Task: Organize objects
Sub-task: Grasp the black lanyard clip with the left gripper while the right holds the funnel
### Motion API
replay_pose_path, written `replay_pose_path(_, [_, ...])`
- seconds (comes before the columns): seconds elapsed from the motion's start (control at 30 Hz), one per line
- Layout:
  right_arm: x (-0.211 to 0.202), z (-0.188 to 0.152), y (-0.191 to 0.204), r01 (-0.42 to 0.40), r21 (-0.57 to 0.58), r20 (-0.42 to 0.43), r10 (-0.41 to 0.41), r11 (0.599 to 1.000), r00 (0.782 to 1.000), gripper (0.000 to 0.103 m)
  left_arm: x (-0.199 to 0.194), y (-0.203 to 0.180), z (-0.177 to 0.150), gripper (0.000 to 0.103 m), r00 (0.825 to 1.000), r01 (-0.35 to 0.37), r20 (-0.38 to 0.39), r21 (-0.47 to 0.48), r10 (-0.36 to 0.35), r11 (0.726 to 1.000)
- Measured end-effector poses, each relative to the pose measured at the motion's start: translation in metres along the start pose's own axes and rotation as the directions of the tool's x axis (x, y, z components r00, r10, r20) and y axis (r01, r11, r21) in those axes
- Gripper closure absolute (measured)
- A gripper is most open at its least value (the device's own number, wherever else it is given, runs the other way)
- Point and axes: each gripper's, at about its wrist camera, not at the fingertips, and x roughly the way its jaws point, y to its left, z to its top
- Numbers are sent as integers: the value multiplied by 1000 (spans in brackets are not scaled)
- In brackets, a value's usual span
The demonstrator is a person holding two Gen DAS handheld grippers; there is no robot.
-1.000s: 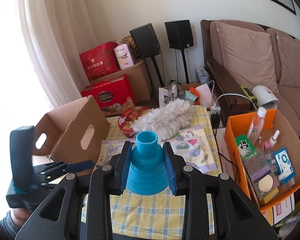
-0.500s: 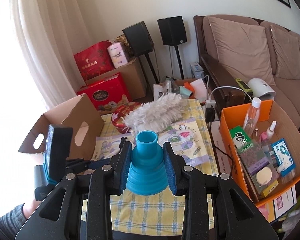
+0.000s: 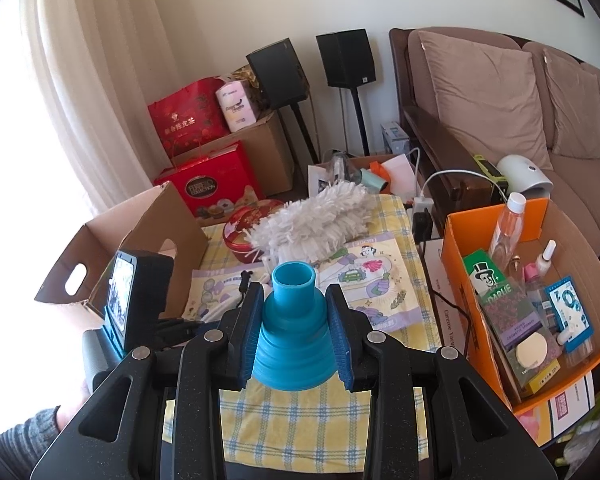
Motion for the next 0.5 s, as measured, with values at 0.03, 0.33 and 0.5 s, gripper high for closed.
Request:
replay_pose_path(0.03, [0, 0, 0, 0, 0, -1, 0, 1000, 1000, 71, 0, 0, 0, 81, 1000, 4, -1, 2, -4, 1000])
replay_pose_path(0.33, [0, -1, 2, -2, -1, 0, 2, 1000, 1000, 71, -19, 0, -4, 81, 999, 24, 44, 19, -25, 1000])
replay_pose_path(0.5, [1, 0, 5, -5, -5, 3, 5, 1000, 1000, 71, -45, -3, -3, 81, 995, 43, 94, 23, -45, 999])
